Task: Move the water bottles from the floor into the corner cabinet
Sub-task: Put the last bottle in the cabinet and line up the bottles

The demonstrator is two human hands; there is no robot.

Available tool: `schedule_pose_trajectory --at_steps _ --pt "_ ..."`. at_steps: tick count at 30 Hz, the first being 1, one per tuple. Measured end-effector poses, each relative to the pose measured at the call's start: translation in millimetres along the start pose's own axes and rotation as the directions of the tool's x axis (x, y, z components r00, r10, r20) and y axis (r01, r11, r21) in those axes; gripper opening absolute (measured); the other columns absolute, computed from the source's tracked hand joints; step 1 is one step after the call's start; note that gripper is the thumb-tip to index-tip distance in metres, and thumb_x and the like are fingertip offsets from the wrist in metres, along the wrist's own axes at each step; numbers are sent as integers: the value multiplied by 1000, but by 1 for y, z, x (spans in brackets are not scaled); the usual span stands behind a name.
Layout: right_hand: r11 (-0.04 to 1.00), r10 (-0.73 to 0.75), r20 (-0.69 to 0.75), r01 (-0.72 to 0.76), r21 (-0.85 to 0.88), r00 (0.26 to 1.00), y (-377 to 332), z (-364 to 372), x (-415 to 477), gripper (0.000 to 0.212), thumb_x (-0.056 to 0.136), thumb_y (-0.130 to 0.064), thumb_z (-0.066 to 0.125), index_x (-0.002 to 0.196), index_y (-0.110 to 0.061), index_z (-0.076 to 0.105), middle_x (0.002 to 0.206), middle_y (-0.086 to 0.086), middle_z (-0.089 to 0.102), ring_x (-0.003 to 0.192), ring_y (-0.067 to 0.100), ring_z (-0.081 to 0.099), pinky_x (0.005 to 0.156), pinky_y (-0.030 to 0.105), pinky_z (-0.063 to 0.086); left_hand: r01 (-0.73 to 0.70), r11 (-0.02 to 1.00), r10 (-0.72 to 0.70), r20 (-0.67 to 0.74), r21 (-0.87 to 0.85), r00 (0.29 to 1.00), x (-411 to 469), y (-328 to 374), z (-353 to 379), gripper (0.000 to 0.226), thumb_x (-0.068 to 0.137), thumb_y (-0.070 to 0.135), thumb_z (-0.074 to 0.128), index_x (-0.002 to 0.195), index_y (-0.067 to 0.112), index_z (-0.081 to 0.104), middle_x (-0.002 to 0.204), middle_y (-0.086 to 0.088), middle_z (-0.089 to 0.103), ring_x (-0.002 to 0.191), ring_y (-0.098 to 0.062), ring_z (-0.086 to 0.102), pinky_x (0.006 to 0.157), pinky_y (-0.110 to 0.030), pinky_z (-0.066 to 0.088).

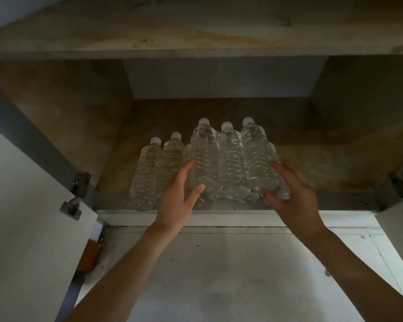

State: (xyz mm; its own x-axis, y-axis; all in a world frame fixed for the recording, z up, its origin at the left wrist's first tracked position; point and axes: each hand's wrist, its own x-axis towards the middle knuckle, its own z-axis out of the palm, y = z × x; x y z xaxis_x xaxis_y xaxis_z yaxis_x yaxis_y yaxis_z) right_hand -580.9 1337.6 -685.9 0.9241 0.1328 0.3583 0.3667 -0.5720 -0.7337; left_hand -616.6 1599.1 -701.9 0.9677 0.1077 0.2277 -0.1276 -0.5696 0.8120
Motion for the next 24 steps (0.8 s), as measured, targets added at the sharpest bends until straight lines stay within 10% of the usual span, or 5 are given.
schedule_pose_trajectory --at_steps 8,24 --pt "928 -266 221 311 -205 938 -15 24 4 68 85 -37 72 145 -23 44 150 -1 46 143 16 33 117 44 29 -90 986 79 85 140 993 -4 -12 -17 82 83 38 73 151 36 26 156 11 32 142 -6 30 116 -35 33" --pt "897 -319 111 338 -285 941 -7 36 19 54 87 -32 70 136 -15 57 136 2 61 126 15 44 107 31 33 -96 994 98 -56 43 994 11 -4 -5 52 91 30 66 140 27 49 147 9 48 133 -1 43 106 -11 35"
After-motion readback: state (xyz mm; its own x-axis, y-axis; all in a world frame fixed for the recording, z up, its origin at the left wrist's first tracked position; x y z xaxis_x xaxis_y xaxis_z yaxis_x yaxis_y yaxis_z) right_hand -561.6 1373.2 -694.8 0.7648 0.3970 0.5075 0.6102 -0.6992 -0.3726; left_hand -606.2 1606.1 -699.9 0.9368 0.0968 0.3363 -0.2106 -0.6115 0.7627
